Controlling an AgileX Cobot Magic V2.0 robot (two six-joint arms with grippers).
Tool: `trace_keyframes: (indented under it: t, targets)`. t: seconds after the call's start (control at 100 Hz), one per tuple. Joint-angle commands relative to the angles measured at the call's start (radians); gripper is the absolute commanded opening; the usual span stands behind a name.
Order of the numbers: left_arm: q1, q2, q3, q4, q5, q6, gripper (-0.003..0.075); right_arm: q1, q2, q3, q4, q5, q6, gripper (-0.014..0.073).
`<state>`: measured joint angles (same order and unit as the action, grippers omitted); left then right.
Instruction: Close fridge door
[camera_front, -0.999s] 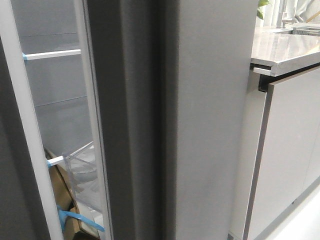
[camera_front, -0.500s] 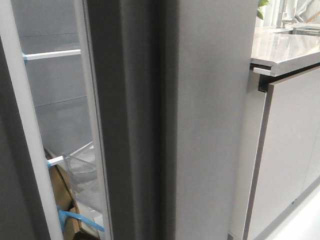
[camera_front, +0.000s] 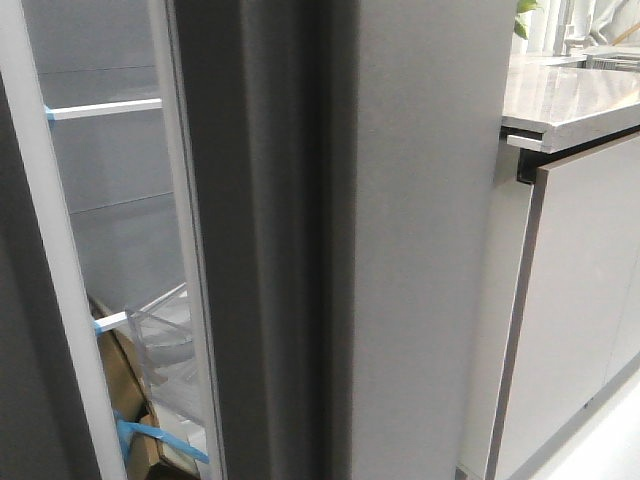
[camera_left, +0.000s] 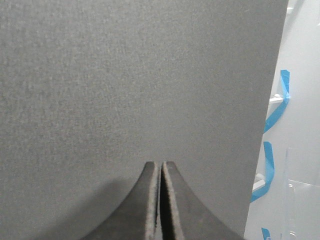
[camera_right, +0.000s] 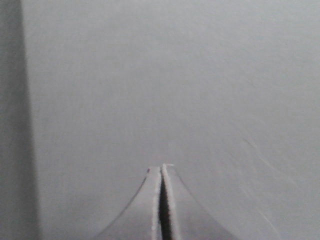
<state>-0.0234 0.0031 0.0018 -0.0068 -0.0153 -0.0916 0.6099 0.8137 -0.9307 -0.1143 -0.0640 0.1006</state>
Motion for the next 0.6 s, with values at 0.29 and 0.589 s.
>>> trace_keyframes:
  t: [0.29,0.589]
  targets:
    - [0.002,0.019,0.028,-0.002,-0.077,-0.003,-0.0021,0.051,0.196,-0.235,0.003,0.04,0.011,-0.0076]
    - [0.002,0.019,0.028,-0.002,-0.077,-0.003,-0.0021,0.072,0.312,-0.352,0.003,0.036,0.011,-0.0076]
